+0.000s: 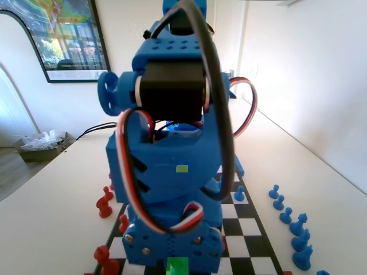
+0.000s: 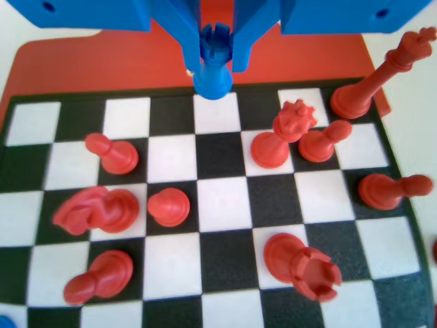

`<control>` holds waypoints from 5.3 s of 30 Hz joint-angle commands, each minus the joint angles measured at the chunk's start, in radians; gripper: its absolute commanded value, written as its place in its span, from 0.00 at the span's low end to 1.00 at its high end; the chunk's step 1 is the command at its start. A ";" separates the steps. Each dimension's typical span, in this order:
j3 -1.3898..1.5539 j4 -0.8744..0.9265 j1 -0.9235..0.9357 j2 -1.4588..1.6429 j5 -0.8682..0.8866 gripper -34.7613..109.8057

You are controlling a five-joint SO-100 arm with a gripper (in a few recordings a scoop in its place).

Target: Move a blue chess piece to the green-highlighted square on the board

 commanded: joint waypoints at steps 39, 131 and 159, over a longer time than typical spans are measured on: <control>0.100 -0.097 0.014 0.071 -0.035 0.31; 0.856 0.563 -0.081 1.870 -0.178 0.25; 1.035 0.476 -0.052 2.169 -0.161 0.28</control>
